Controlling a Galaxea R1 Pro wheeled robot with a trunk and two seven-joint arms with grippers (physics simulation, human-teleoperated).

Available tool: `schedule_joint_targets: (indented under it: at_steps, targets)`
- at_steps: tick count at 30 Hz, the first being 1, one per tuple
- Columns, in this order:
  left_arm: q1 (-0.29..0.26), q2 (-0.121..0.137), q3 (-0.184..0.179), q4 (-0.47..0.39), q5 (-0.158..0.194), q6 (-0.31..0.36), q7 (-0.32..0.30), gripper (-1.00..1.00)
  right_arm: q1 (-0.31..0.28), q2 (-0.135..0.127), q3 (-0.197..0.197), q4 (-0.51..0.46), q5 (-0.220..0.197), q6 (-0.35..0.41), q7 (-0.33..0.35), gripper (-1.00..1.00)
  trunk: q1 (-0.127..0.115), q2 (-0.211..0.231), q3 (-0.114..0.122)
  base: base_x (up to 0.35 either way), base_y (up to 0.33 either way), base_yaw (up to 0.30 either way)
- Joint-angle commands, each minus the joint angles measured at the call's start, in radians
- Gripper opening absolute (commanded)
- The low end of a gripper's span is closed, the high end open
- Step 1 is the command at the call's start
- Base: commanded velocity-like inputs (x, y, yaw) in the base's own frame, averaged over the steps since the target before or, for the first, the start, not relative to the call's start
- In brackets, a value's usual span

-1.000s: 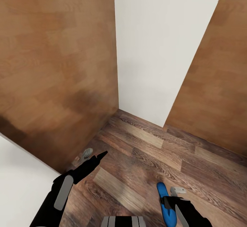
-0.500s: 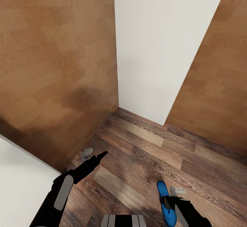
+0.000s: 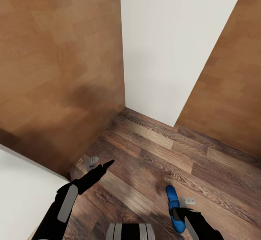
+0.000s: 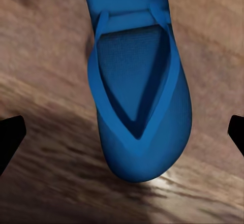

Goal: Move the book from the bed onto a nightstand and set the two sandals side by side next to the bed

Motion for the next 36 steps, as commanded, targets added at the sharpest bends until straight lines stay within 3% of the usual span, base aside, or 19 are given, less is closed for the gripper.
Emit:
schedule_joint_targets:
  at_steps: [1, 15, 36]
  targets:
    - [-0.001, -0.001, 0.003, 0.000, 0.004, 0.008, -0.003, 1.00, 0.000, 0.000, -0.002, -0.002, 0.001, 0.005, 0.000, 1.00, 0.000, -0.001, -0.005, 0.000, 0.000, 0.000]
    - [-0.001, 0.000, 0.002, 0.000, 0.004, 0.011, -0.004, 1.00, 0.000, 0.001, -0.001, -0.002, 0.001, 0.005, 0.000, 1.00, 0.007, -0.004, -0.059, 0.000, 0.000, 0.000]
    - [-0.001, 0.000, 0.003, 0.000, 0.005, 0.011, -0.007, 1.00, 0.000, -0.008, -0.002, -0.012, 0.000, 0.003, 0.007, 1.00, 0.007, -0.004, -0.059, 0.000, 0.000, 0.000]
